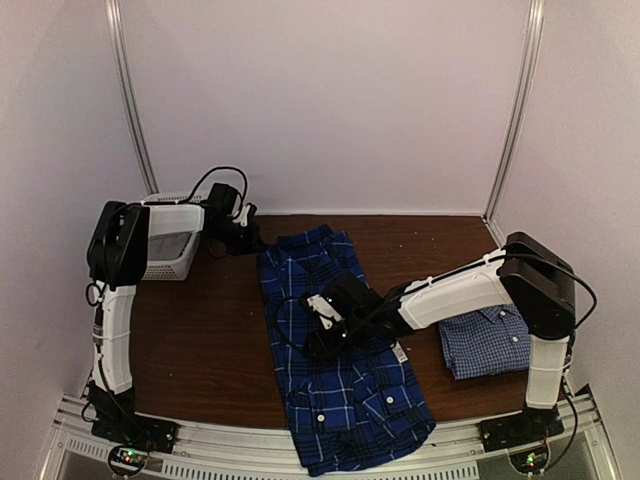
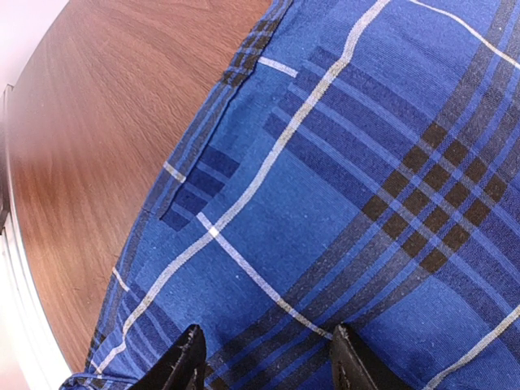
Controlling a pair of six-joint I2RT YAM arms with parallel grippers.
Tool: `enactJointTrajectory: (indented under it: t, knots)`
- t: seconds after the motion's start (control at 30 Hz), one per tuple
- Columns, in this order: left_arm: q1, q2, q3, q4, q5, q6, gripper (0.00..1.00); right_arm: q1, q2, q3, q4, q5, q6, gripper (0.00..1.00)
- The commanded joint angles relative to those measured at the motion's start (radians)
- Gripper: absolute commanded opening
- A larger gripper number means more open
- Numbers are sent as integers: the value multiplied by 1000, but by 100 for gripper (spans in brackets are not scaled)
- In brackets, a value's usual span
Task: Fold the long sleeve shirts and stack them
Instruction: Adjust the corner of the shirt at the center of the board.
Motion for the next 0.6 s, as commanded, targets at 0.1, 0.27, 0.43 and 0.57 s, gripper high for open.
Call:
enactJointTrajectory:
  t: [0.1,0.27,0.43,0.57]
  knots:
    - [-7,25,91,-1,-15,24,0,9,68,-41,-71,-1,3,54]
    - [-6,26,143,-26,-109,43,0,11,79,-49,-63,-9,4,54]
    - [-5,93,207,-76,-156,56,0,13,87,-46,-55,-15,11,54]
    - [-5,143,249,-85,-111,60,3,13,90,-32,-51,-19,21,54]
